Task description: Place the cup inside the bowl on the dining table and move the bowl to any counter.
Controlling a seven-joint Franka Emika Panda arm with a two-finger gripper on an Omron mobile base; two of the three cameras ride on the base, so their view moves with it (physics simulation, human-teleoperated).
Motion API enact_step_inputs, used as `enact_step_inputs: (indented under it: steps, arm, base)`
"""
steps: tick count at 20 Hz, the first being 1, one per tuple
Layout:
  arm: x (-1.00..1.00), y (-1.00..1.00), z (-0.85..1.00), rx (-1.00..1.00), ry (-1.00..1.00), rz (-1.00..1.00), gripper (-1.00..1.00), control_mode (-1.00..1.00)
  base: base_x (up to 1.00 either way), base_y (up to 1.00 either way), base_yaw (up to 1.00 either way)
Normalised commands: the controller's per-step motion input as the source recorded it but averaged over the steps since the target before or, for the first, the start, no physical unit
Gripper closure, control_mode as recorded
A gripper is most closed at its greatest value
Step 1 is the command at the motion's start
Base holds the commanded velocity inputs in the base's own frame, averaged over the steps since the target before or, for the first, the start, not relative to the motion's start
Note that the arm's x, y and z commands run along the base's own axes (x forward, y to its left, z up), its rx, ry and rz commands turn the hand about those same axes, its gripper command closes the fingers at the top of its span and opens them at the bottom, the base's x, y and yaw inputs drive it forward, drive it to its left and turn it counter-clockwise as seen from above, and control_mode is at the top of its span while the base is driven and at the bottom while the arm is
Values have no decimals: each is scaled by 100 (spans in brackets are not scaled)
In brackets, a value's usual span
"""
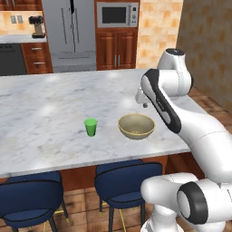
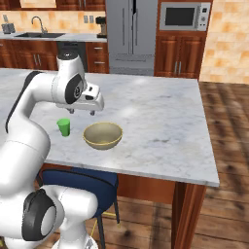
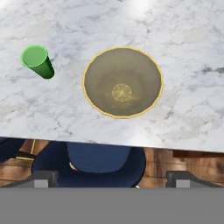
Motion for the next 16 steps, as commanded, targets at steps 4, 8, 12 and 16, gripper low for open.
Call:
enact_step_inputs:
  steps: [4,8,12,16]
  arm:
    - [0,21,-12,0,3,1,-100,-100]
    - [0,21,-31,1,1,0,-100,-100]
    - [1,8,-31,0,5,0,-100,-100]
    - [15,1,-32,1,5,0,-100,-100]
  base:
    - [0,0,0]
    - [0,0,0]
    - [0,0,0]
    - [0,0,0]
